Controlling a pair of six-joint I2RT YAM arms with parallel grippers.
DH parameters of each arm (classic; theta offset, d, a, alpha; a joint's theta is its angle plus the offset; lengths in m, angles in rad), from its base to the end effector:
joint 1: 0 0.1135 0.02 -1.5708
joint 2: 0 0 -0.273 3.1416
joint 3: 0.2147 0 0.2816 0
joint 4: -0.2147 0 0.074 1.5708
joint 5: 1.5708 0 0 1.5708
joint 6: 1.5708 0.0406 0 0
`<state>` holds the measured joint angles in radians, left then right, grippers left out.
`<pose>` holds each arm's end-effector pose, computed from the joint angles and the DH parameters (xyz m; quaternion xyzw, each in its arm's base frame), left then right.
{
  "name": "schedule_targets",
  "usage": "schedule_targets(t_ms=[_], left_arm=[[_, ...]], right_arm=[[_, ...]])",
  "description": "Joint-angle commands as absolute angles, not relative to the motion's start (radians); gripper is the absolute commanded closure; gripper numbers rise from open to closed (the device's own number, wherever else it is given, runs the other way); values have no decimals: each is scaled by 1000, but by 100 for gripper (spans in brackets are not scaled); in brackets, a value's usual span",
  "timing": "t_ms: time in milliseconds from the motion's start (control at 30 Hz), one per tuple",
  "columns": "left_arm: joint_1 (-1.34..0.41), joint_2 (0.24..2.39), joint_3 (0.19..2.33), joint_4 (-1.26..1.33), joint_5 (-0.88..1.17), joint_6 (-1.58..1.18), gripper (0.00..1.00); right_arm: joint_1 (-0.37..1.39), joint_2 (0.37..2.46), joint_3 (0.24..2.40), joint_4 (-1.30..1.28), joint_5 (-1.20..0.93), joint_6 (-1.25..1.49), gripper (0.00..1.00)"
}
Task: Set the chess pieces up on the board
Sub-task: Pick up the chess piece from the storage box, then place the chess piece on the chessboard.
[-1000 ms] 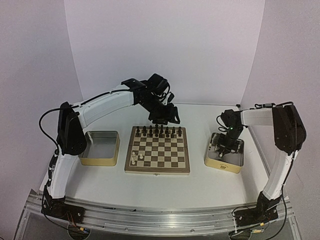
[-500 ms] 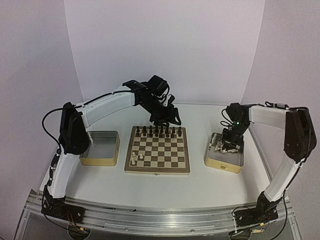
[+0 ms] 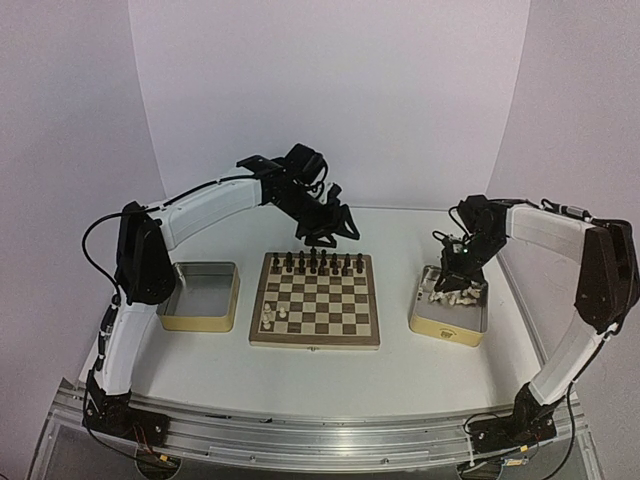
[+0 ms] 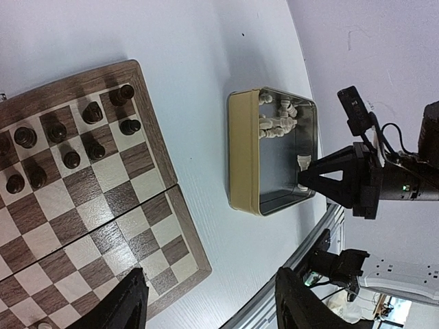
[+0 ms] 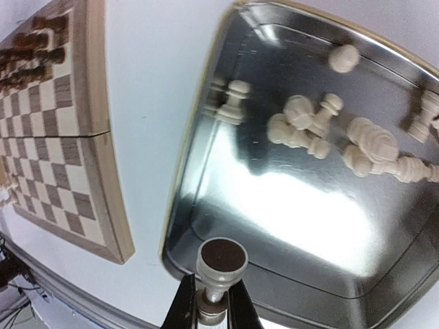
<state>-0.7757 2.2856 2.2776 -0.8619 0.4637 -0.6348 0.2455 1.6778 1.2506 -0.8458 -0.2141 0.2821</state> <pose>0.3769 -0.3951 0.2932 0.1430 0.9063 -0.3809 0.1145 0.3450 0.0953 0.2169 0.0022 0.9834 0.1405 0.1148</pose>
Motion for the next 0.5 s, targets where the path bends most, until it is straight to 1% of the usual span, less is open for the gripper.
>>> schedule_targets(t_ms=[0,100,200,300,467], left_arm=[[-772,2270,2289,-831,480,-689,35],[-753,2264,2266,-808,550,-715,33],[-746,2249,2232,-765,626,-715,34],[-742,2246,2216,-739,728,-716,35],[-742,2260,2181,-735,864,-711,36]], right_arm=[[259,1628,1318,-857,-467,156,100],[308,1624,1346,-851,-528,129,100],[389,1630,1375,-837,-550,103,100],[444,1647,1391,-813,-636,47,100],[494,1636,1386,-736,-650,15,100]])
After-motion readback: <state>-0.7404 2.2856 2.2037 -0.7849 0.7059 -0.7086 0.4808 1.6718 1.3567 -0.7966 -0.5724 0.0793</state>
